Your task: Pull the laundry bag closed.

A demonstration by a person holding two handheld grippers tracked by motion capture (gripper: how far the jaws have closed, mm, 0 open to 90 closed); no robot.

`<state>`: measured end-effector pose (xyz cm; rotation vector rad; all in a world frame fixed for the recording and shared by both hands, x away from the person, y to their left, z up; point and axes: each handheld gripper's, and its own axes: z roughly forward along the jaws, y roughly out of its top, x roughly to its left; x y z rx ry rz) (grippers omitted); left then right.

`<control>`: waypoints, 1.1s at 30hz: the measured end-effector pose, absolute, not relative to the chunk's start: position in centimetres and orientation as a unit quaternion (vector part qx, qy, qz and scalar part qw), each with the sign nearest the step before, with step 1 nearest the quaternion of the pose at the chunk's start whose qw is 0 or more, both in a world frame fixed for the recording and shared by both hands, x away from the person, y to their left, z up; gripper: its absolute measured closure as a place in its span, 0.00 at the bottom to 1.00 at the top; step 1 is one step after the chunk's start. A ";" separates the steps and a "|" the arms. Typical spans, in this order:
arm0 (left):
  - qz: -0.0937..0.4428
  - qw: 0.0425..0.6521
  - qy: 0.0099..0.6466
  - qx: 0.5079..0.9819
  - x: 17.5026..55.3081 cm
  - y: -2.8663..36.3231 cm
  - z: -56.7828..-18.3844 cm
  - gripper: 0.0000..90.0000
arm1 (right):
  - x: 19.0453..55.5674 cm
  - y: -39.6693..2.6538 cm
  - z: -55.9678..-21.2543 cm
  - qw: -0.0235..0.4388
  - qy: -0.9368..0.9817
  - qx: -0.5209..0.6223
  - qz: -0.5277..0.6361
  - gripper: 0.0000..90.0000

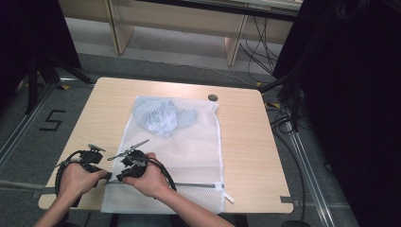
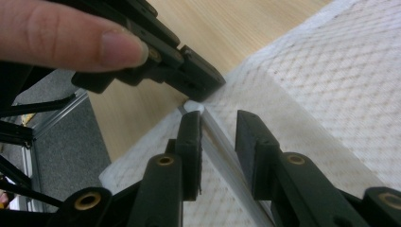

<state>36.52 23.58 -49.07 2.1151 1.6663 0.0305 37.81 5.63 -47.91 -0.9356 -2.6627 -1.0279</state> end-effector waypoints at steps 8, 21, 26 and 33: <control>0.005 0.226 0.606 0.762 36.6 23.7 -49.1 1.00 | 37.8 7.0 -48.8 0.088 -0.885 -0.312 -0.334 0.80; 0.004 0.226 0.606 0.763 36.6 23.8 -49.1 1.00 | 38.1 7.8 -49.1 0.096 -0.885 -0.313 -0.331 0.82; 0.002 0.227 0.608 0.761 36.6 23.8 -49.1 1.00 | 38.2 7.9 -49.4 0.107 -0.884 -0.314 -0.329 0.83; 0.001 0.227 0.608 0.761 36.6 23.8 -49.1 1.00 | 38.1 8.1 -49.3 0.093 -0.888 -0.311 -0.325 0.86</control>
